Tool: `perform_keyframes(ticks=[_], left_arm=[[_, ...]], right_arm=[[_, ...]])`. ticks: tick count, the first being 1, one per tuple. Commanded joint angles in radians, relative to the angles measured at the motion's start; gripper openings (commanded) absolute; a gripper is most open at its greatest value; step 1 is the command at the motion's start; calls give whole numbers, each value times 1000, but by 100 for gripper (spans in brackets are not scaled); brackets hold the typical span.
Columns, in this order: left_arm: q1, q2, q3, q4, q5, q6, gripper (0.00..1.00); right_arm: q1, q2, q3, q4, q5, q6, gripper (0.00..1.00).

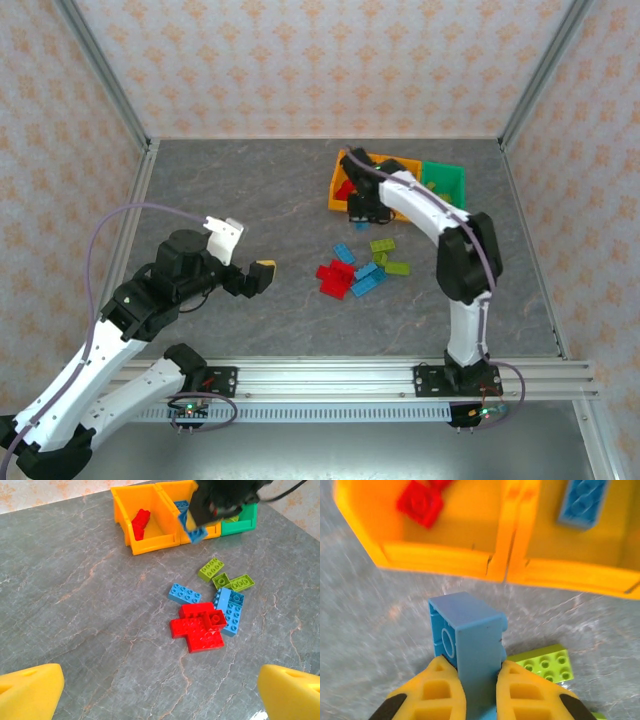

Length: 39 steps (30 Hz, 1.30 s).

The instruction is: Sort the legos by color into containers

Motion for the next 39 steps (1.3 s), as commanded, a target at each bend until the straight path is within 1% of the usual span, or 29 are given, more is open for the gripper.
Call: perform_keyframes(ticks=[1, 3, 6, 9, 10, 12, 13, 14, 15, 16, 18, 19, 23, 27, 30, 31, 32, 34, 35, 39], left_arm=[[-6, -10, -9, 15, -19, -10, 100], [-5, -10, -10, 16, -17, -11, 100], [-5, -10, -9, 14, -18, -16, 100], [-6, -11, 0, 1, -20, -17, 100], [-5, -13, 3, -3, -25, -17, 100], [-5, -14, 8, -14, -35, -14, 100], [-5, -15, 10, -18, -41, -14, 100], [-5, -17, 10, -21, -48, -13, 100], [-5, -17, 10, -21, -49, -13, 100], [-6, -16, 9, -18, -50, -15, 100], [-5, -13, 4, -11, -42, -13, 100], [-5, -9, -1, -5, -36, -12, 100], [-5, 6, -10, 11, -31, -17, 100], [-5, 16, -22, 45, -8, -29, 100], [-6, 34, -24, 70, 20, -22, 100], [-5, 43, -23, 79, 31, -20, 100], [-5, 49, -23, 86, 43, -18, 100], [-5, 66, -11, 89, 65, -13, 100], [-5, 74, -4, 83, 76, -6, 100], [-6, 84, 13, 50, 95, 23, 100]], right_arm=[[-80, -47, 27, 37, 81, 105, 8], [-138, -26, 65, 39, 88, 126, 9], [-216, 68, 173, 10, 61, 124, 10], [-251, 216, 390, -96, 54, 88, 13], [-256, 273, 474, -153, 57, 81, 18], [-261, 361, 639, -257, 64, 71, 30], [-261, 392, 708, -291, 61, 65, 39], [-262, 403, 741, -309, 59, 65, 48], [-262, 400, 748, -314, 56, 69, 51], [-262, 384, 738, -311, 49, 74, 52], [-261, 327, 674, -296, 29, 83, 53], [-259, 283, 613, -281, 21, 88, 52], [-243, 35, 281, -172, -7, 100, 52], [-203, -214, -63, -73, -28, 138, 55], [-142, -353, -272, 5, -10, 142, 62], [-116, -382, -325, 27, 1, 126, 68], [-88, -397, -372, 52, 14, 97, 76], [-43, -388, -408, 59, 55, 48, 96], [-27, -362, -413, 55, 71, 28, 99], [-22, -236, -388, 49, 78, -30, 99]])
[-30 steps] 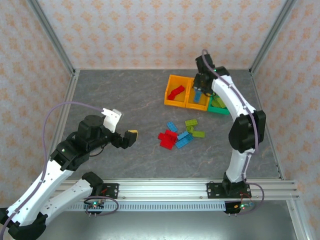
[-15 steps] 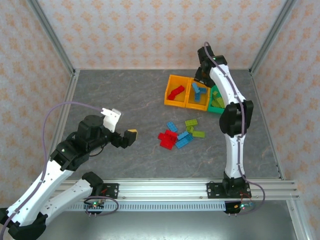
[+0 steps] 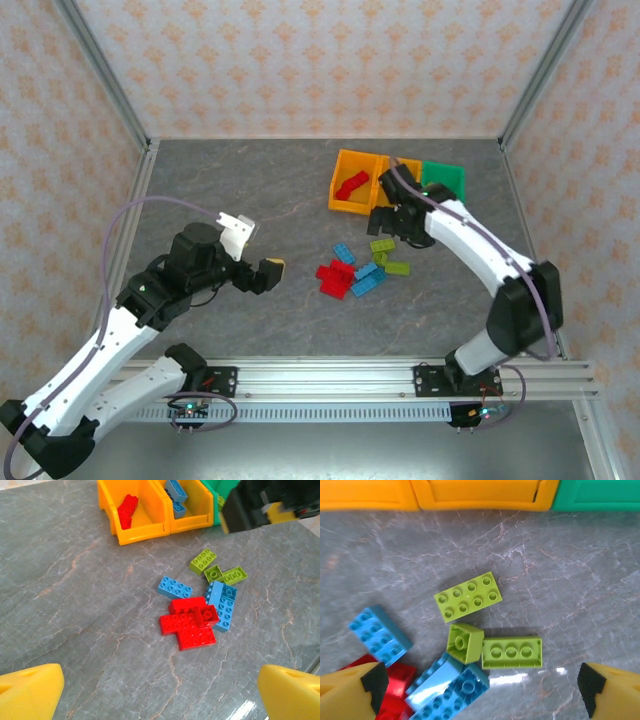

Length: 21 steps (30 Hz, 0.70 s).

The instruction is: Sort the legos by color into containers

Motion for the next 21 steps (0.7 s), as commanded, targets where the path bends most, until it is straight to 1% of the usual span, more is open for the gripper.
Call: perform_keyframes(ticks=[1, 6, 8, 11, 14, 17, 21], left_arm=[[-5, -6, 28, -6, 44, 40, 100], [-6, -46, 14, -23, 101, 53, 100], [-7, -66, 4, -29, 111, 54, 100], [-8, -86, -7, -41, 99, 54, 100], [-8, -92, -12, -52, 76, 56, 100], [-7, -95, -21, -49, 52, 52, 100], [-7, -97, -35, -34, 45, 42, 100]], right_arm=[[-3, 92, -2, 64, 48, -91, 99], [-6, 222, 16, 164, 28, -189, 99], [-7, 279, 45, 170, 12, -222, 97], [-11, 360, 84, 162, -64, -258, 92], [-10, 417, 111, 135, -125, -253, 85], [-10, 432, 100, 133, -142, -224, 73], [-10, 397, 59, 145, -136, -188, 55]])
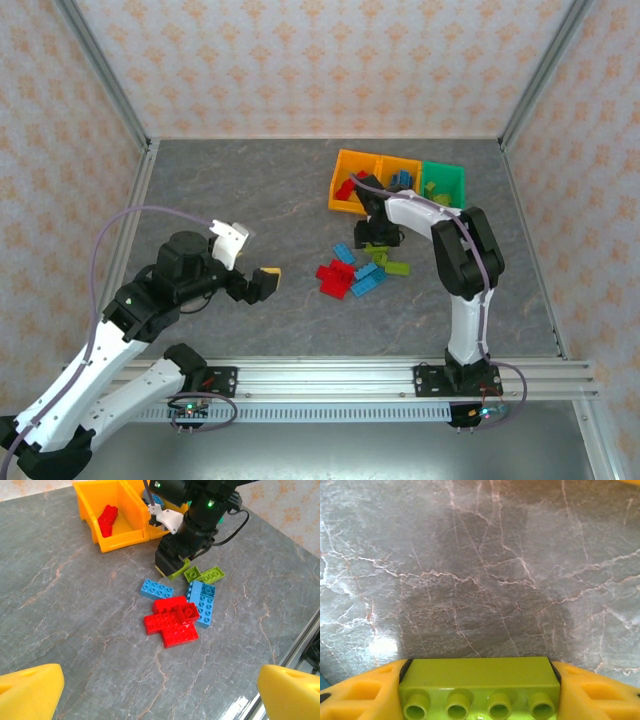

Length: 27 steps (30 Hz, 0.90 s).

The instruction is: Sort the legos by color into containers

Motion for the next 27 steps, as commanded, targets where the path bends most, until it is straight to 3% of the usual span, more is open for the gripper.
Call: perform_keyframes(ticks=[1, 10, 17, 22, 27], left_arm=[[-7, -8, -16, -8, -22, 13, 100], [-7, 0, -9, 6, -5, 38, 100], [-7, -11, 5, 12, 25, 40, 100], [-7, -24, 13, 0, 18, 41, 100], [-8, -27, 24, -10, 14, 35, 100]], right_arm=[[-4, -31, -38, -9, -1, 33, 52], [-32, -287, -79, 47, 97, 201, 48], [-247, -401, -57, 105, 120, 426, 49], [-412, -328, 22, 170, 50, 504, 48], [-485, -97, 270, 43, -26, 496, 51]])
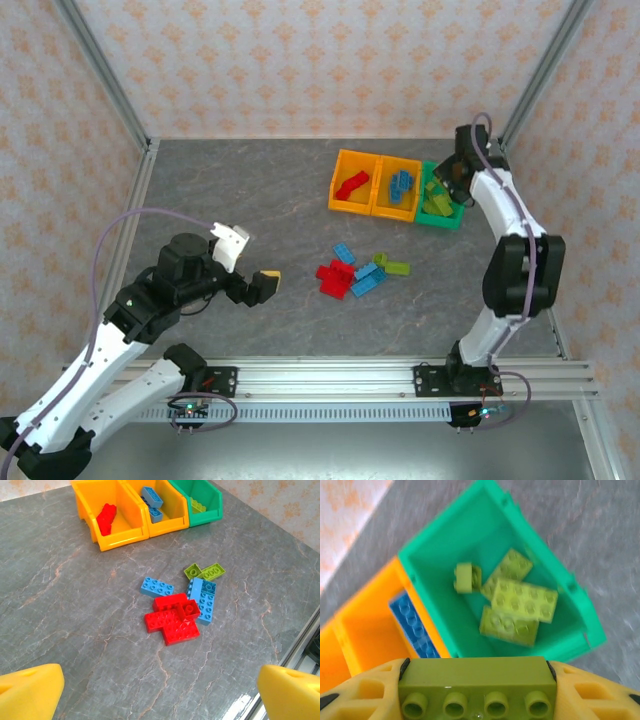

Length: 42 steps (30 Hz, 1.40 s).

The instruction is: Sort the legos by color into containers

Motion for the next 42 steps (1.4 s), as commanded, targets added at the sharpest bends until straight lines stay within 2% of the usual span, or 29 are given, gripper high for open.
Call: perform_keyframes(ticks=[1, 3, 4, 6, 9, 13, 16, 20, 23, 26, 29, 34, 37, 42], left_arm=[[-7, -10, 37, -15, 6, 14, 100], [-7, -11, 48, -26, -4, 7, 100], [-7, -12, 51, -33, -8, 6, 100], [-7, -16, 57, -45, -15, 7, 100], [-8, -23, 49, -42, -23, 4, 100], [-7, -6, 33, -15, -59, -29, 100], [-7, 37, 39, -5, -131, -92, 100], [-8, 106, 46, 30, -133, -127, 100], [-10, 204, 85, 26, -138, -147, 100], [-20, 351, 167, -14, -119, -164, 100], [-55, 511, 254, -43, -117, -192, 100], [-150, 732, 382, -41, -185, -246, 98], [-215, 830, 403, -3, -224, -205, 90], [-232, 1028, 525, -69, -167, -285, 82]], right_arm=[[-18, 128, 149, -82, -74, 21, 55], [-24, 213, 268, -167, -83, 7, 73], [-26, 239, 314, -205, -73, 0, 78], [-27, 263, 384, -255, -45, -19, 86], [-27, 232, 390, -262, -34, -40, 93], [-25, 128, 314, -269, -101, -81, 94], [0, -35, 144, -241, -136, -106, 94], [59, -283, -85, -224, -191, -108, 94], [117, -447, -232, -232, -251, -59, 92], [183, -570, -325, -257, -246, -17, 91], [235, -611, -352, -308, -223, -17, 91], [259, -654, -369, -368, -207, -13, 91], [261, -662, -382, -369, -195, 4, 90], [261, -660, -385, -373, -198, 5, 91]])
